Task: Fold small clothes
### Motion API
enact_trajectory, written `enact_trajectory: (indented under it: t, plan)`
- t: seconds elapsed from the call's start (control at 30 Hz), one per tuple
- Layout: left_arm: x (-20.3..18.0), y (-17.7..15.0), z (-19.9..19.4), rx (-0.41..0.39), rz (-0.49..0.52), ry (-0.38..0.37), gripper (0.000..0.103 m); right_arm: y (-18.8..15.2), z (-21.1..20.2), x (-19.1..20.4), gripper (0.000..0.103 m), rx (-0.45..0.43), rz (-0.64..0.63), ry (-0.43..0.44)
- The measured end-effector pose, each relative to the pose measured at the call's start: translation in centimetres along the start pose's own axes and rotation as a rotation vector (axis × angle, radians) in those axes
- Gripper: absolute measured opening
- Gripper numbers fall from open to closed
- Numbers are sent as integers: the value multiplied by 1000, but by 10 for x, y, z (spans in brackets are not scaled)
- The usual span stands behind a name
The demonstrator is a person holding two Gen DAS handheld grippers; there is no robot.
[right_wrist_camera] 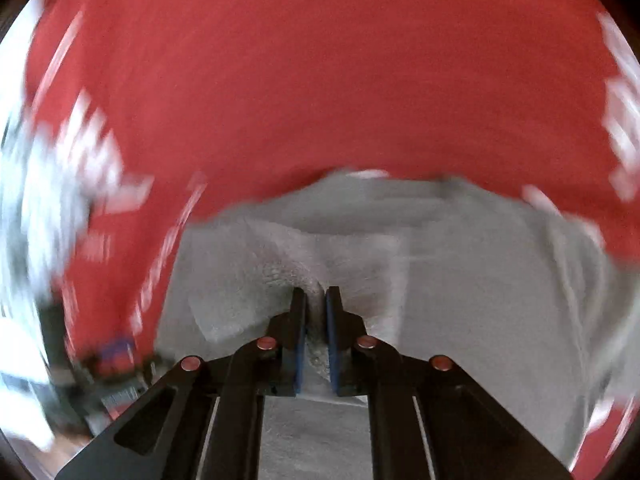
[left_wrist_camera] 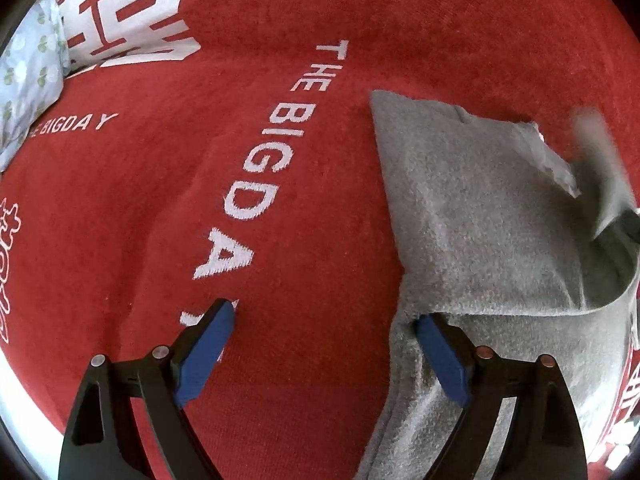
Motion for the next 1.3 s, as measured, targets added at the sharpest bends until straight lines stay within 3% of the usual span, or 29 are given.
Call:
enact_trajectory:
  t: [0.13, 0.27, 0.33, 0.37, 0.47, 0.57, 0.7, 0.77, 0.83, 0.9, 0.93, 1.1, 1.23, 1.3]
  plan:
    - [3, 0, 0, 14, -48, -8, 91, -11, -12, -79, 15, 15, 316, -6]
    - [6, 2, 1, 26, -96, -17, 91, -22, -12, -79, 22, 82, 231, -2]
    - [8, 2, 1, 23, -121, -31, 91, -26, -12, -85, 46, 89, 286, 11]
    - [9, 2, 2, 23, -125, -35, 91, -29, -11, -96, 51, 84, 354, 2]
    - [8, 2, 1, 26, -111, -35, 91, -38, -8, -127, 54, 86, 530, 11]
    - [8, 4, 2, 29, -91, -21, 91, -30, -5, -136, 54, 67, 556, 36]
    - [7, 3, 1, 25, -84, 20, 91, -1, 10, -118, 72, 108, 404, -32]
    - [7, 3, 2, 28, -103, 28, 91, 9, 18, -100, 73, 136, 214, -133]
    - [8, 3, 2, 30, -111, 33, 91, 11, 31, -86, 73, 177, -24, -300]
    - [9, 2, 0, 30, -115, 34, 91, 8, 33, -96, 72, 186, -107, -439]
    - [9, 2, 1, 31, -117, 31, 91, 7, 28, -105, 71, 177, -88, -477]
    - [8, 3, 1, 28, -89, 24, 91, -29, -32, -188, 71, 128, 268, -565]
    - [9, -2, -13, 53, -44, 6, 91, -58, -62, -219, 71, 67, 541, -411]
    - [10, -1, -28, 51, -30, -31, 91, -63, -69, -215, 73, 37, 580, -330]
Point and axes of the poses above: each gripper's, at about its wrist camera, not at the fingertips, and z roughly the way its jaws point, x to its left, y to its top, the point moved 9 cm from there along z, roughly the way its jaws point, and after that the axes turned 3 degrees about -x, right-handed, at the moved point
